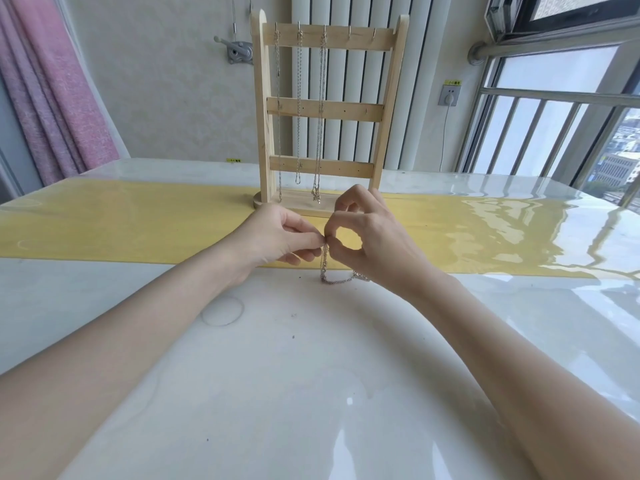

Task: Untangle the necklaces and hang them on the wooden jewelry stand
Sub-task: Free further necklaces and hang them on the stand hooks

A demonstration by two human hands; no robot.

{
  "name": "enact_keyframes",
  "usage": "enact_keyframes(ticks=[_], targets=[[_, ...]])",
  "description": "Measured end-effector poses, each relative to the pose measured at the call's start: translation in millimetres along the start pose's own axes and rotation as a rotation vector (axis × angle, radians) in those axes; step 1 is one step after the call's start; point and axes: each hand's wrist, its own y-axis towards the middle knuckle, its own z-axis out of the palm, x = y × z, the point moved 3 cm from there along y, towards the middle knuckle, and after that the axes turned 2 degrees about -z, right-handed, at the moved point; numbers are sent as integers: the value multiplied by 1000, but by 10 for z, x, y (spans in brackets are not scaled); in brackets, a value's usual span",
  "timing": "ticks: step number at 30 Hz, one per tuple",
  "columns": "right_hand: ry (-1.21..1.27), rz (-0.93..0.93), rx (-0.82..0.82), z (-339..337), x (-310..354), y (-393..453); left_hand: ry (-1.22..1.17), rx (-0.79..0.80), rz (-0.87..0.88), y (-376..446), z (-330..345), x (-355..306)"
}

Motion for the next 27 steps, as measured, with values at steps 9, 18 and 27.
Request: enact_keyframes(ticks=[9, 18, 27], targets=[[283, 278, 119, 14, -74, 15, -177, -19, -71, 45, 38, 44], [227, 393, 594, -34, -60, -62, 551, 211, 192, 15, 177, 92], [130, 387, 516, 61, 28, -58, 40, 13, 103, 59, 76, 64]])
